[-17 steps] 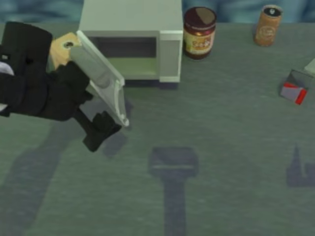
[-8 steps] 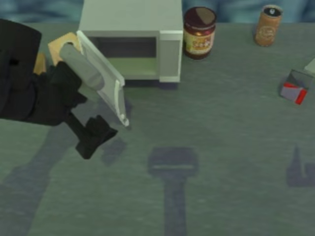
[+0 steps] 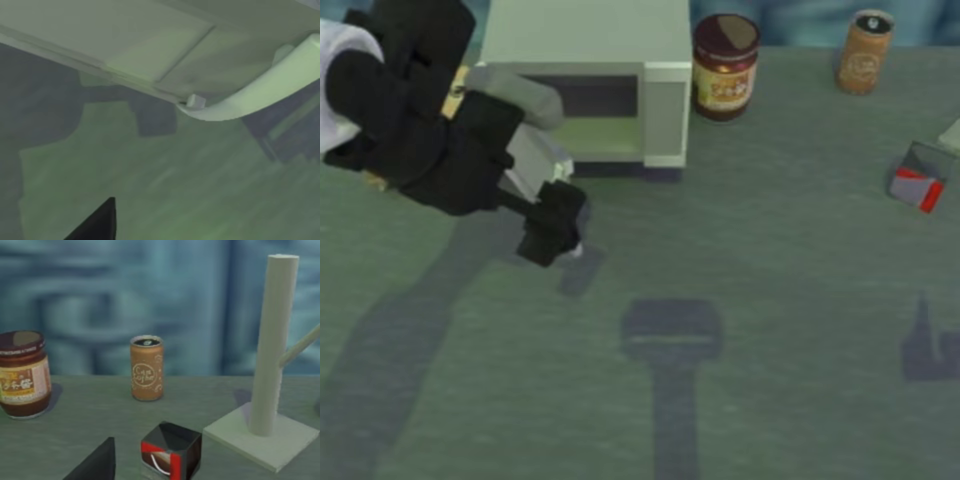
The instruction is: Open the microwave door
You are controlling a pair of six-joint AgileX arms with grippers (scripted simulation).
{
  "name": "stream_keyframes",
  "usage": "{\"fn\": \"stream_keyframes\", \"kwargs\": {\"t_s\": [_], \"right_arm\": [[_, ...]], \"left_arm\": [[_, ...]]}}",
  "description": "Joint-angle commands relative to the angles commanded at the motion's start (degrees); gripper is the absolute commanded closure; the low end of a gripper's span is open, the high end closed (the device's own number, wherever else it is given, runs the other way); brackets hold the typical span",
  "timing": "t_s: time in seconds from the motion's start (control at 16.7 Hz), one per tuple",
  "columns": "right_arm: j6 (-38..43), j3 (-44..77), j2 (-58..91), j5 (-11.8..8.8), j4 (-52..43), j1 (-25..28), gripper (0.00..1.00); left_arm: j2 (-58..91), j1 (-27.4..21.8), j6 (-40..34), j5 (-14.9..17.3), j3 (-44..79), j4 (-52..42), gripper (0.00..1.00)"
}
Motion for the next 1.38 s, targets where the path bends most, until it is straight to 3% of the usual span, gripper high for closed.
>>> {"fn": "stream_keyframes", "kwargs": {"t_s": [0.54,0.84,1.08,1.32,1.38], "right_arm": [[0.0,0.0,0.0,0.0,0.0,0.0,0.0],[0.0,0.0,0.0,0.0,0.0,0.0,0.0],[0.0,0.0,0.0,0.0,0.0,0.0,0.0],[0.0,0.0,0.0,0.0,0.0,0.0,0.0],[0.0,0.0,0.0,0.0,0.0,0.0,0.0]], "left_arm": [[23.29,-9.25,-49.28,-18.27,50.49,-36.18,0.0],[32.63,-13.18,-72.49,-27.69,70.58,-53.17,0.0],[36.35,-14.74,-80.83,-31.79,78.54,-60.47,0.0],[36.63,-14.86,-81.41,-32.1,79.11,-61.0,0.0],[39.68,-14.56,-81.32,-31.84,85.17,-59.79,0.0]]}}
